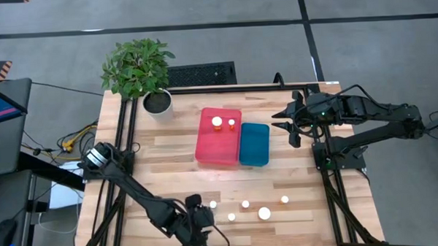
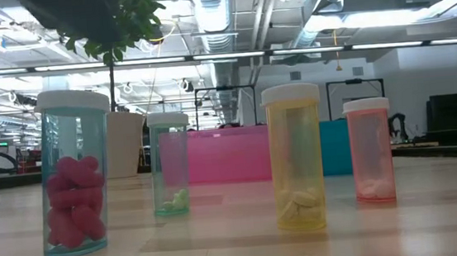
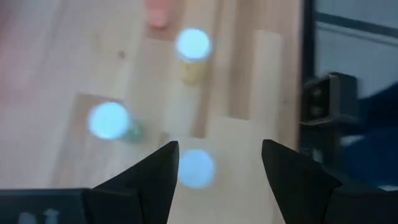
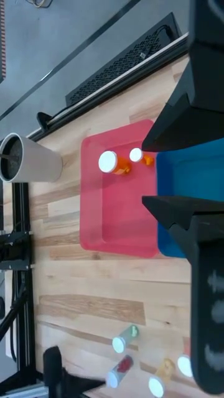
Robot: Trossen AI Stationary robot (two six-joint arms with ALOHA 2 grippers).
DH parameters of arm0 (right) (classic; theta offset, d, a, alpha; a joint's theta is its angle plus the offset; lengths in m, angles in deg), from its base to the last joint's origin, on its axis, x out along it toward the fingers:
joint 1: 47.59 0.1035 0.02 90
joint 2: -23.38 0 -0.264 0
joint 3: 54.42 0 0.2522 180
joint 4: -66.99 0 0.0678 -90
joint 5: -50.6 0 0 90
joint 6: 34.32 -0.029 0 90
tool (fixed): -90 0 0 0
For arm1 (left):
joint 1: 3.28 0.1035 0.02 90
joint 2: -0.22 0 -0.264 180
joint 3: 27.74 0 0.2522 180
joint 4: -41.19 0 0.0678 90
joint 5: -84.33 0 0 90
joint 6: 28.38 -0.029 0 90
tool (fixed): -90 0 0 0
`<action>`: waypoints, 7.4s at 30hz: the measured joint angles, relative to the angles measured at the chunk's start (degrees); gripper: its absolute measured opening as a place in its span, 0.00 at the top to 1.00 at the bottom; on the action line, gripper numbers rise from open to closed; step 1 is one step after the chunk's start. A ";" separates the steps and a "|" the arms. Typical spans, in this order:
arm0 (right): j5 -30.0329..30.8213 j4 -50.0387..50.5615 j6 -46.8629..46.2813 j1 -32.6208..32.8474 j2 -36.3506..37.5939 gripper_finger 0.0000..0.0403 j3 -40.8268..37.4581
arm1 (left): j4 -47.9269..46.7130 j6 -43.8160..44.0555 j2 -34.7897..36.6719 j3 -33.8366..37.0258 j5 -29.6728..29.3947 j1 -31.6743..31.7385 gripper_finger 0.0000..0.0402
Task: Pick and place medicine bottles into bin by pill shape (circle, oval)
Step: Put the blue pill bottle into the red bin, then put the big orange pill bottle into the red bin
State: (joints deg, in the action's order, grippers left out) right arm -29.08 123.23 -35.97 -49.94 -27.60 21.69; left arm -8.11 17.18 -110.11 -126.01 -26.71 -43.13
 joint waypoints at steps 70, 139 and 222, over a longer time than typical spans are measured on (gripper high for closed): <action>0.16 0.43 0.77 -0.04 -0.02 0.66 0.00 | -21.81 -5.84 15.10 -6.95 -2.30 16.76 0.70; 0.24 0.48 -0.31 -0.09 -0.02 0.66 0.00 | 19.76 -33.57 9.84 24.92 6.84 48.45 0.46; -8.90 12.35 -11.89 0.07 0.02 0.66 0.00 | 19.68 -41.58 -27.08 -38.17 20.69 20.34 0.42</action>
State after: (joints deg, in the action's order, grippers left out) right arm -37.97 135.59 -47.86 -49.88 -27.58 21.69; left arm 11.58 -24.40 -137.19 -164.18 -6.02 -22.79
